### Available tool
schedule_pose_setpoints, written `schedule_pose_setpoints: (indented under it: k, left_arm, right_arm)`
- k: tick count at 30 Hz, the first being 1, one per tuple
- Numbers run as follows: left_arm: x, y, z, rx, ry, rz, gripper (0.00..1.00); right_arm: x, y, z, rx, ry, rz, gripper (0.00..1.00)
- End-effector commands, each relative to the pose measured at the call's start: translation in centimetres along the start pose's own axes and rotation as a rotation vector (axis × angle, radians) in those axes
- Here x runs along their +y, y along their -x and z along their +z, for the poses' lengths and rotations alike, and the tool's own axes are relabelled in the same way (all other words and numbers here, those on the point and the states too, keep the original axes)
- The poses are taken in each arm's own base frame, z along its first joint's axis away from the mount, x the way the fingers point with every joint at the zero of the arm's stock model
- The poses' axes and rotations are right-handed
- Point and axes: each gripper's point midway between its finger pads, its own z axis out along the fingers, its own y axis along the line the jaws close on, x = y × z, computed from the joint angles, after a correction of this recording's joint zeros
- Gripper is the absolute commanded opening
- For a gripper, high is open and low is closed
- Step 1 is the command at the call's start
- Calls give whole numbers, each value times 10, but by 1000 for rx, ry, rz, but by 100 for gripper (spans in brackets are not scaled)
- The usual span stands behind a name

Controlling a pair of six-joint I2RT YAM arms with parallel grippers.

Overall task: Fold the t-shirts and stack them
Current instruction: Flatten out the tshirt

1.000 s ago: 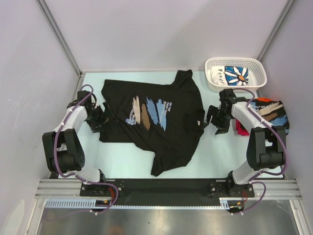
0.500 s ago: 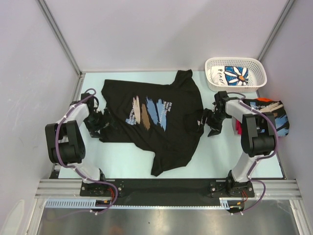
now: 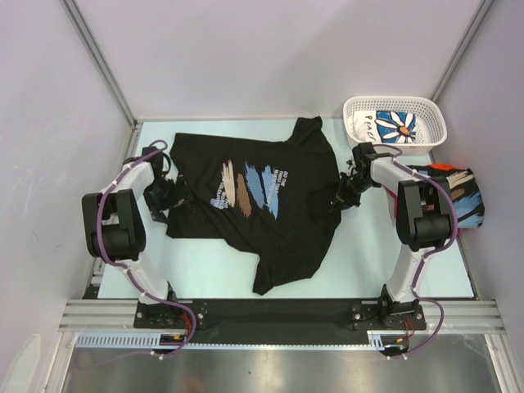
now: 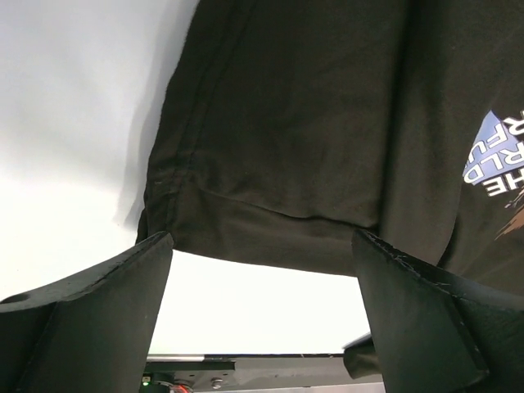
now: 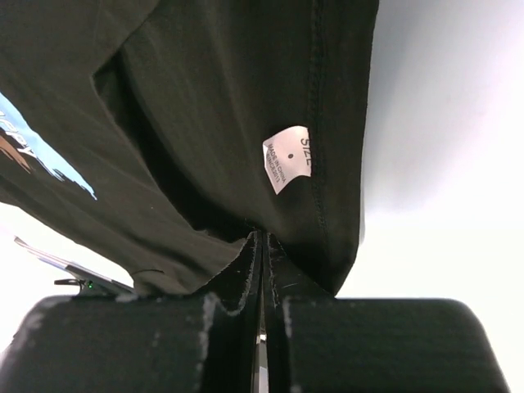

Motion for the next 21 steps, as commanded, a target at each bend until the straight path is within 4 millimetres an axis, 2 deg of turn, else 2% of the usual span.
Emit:
schedule_pose_setpoints:
  k: [1,2,3,4,9,14,16,20,21]
  left_arm:
    - [-5,7,-5,-18,28,75,88]
    - [-6,6,-4,-10,31,80,83]
    - [-6,5,-1,0,26,79,63]
    - [-5,3,4,17,32,73,2]
    - [-9,-3,17,70,44,83,0]
    - [1,-3,22,81,121,89,0]
    - [6,-1,20,72,152,90,0]
    - [18,6,16,45,224,91,0]
    - [17,6,17,47,226,94,0]
  right_arm:
    - [14,8,-8,-12,31,-30,0]
    - [14,9,-7,-14,30,-33,0]
    - [13,9,-7,-13,28,-33,0]
    - [13,11,-7,-15,25,-32,0]
    - [9,11,0,8,9,-32,0]
    - [1,20,-2,-11,-67,-66,0]
    - [-10,20,-1,-14,-178,-102,0]
    - [-22,34,-9,-79,-390,-221,0]
    - [-27,41,-15,-126,-496,-261,0]
